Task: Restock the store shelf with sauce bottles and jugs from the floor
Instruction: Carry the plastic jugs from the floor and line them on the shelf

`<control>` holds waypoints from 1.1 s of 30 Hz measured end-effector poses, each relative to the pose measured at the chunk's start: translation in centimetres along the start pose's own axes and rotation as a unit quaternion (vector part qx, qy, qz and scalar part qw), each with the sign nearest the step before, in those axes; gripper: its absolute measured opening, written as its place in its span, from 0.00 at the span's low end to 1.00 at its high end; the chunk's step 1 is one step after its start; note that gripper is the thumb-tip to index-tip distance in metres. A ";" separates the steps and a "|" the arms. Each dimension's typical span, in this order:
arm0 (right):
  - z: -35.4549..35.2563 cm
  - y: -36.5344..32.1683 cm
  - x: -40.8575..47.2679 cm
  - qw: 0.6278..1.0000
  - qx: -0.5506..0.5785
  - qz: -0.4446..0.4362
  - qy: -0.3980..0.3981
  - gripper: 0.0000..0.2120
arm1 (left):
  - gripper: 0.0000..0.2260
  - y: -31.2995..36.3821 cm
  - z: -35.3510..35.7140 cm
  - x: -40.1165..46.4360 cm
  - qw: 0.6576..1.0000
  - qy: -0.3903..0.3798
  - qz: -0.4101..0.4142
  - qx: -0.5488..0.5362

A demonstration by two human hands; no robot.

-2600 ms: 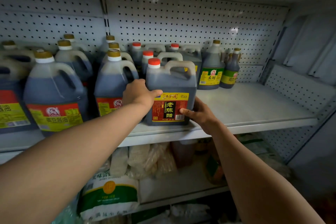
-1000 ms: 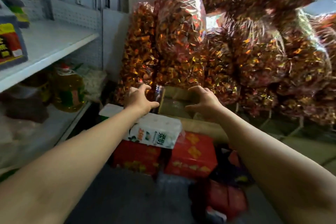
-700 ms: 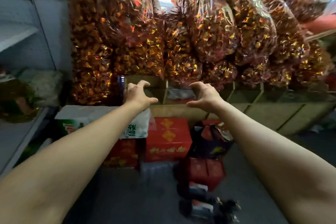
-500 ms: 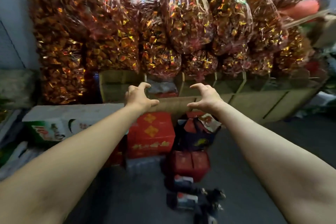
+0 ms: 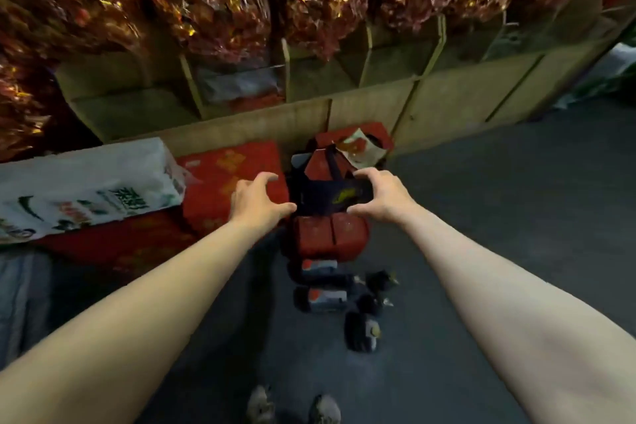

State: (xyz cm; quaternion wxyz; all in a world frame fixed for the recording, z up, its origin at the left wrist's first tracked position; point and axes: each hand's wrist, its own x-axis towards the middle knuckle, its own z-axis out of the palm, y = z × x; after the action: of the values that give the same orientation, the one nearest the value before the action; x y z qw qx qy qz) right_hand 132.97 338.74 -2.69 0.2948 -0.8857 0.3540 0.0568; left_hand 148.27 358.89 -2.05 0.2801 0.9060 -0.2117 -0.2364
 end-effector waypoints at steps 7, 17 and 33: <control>11.1 9.3 2.8 0.992 0.048 0.107 -0.052 0.40 | 0.30 -6.5 12.1 4.9 0.994 -0.103 -0.047 -0.003; 33.3 23.0 4.6 0.964 0.110 0.209 -0.120 0.40 | 0.30 -21.5 31.0 9.1 0.975 -0.179 -0.113 -0.067; 58.0 38.3 9.9 0.923 0.256 0.275 -0.086 0.54 | 0.52 -38.3 55.5 15.0 0.950 -0.243 -0.112 -0.158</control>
State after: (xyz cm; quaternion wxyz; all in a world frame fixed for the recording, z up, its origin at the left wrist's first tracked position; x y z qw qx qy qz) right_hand 121.31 343.43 -71.82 0.5138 -0.6396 0.5594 0.1188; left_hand 139.49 357.39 -70.59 0.3318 0.7831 -0.1303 -0.5096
